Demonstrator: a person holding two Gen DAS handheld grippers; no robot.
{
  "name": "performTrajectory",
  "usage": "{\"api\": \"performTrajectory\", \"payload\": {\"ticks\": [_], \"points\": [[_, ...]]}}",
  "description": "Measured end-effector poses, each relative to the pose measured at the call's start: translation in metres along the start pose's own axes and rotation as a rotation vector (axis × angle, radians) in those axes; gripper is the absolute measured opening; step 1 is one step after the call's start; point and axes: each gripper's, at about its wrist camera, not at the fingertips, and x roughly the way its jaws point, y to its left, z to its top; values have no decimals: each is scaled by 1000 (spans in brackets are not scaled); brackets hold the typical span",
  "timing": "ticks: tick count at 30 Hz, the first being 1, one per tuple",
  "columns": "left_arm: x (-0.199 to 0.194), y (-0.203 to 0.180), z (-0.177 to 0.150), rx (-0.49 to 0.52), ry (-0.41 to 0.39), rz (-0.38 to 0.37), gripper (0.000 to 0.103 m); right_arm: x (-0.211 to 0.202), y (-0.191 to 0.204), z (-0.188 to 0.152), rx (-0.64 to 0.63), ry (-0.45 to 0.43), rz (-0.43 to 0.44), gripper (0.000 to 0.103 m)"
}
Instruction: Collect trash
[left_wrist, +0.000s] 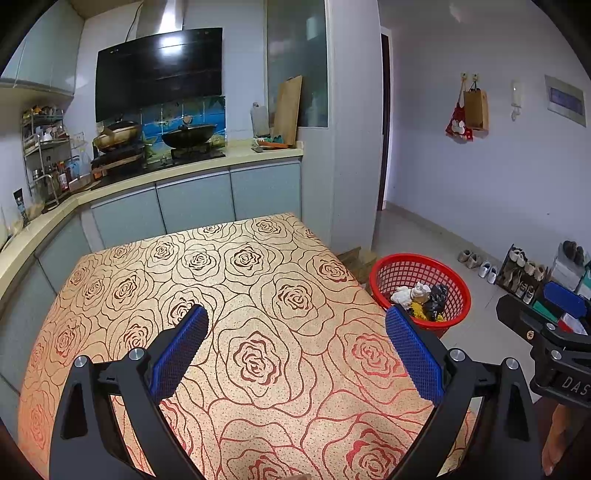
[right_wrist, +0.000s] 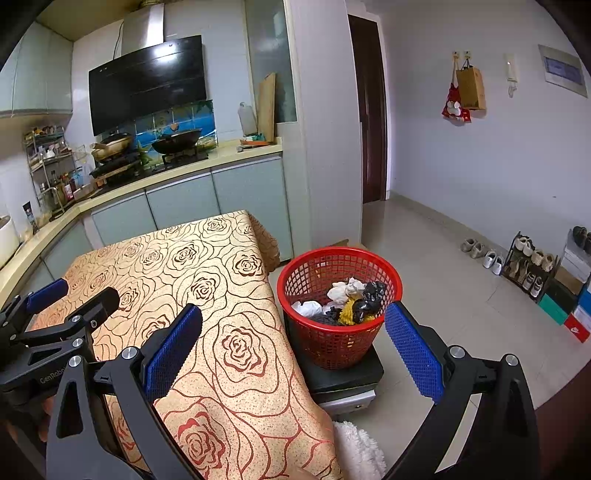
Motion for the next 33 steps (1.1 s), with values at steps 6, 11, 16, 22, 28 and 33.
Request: {"api": "performTrajectory", "payload": {"ticks": [6,11,16,22,28,33], "points": [[0,-1,0,-1,1,-1,93,0,0,0,0,-1,-1,96],[0,-1,0,-1,0,2,93,0,0,0,1,-2,-2,96],[0,0,0,-1,1,2,93,0,0,-1,0,-1,-3,96],[-1,-1,0,-1,2,-1,93,0,0,-1,-1,-1,-1,96],[-1,-1,0,-5,-2,-5,93,0,0,-1,0,3,1,96],[-5,-1,-1,-4,-42,13,93,3,2,-4,1,8,3,96]]}}
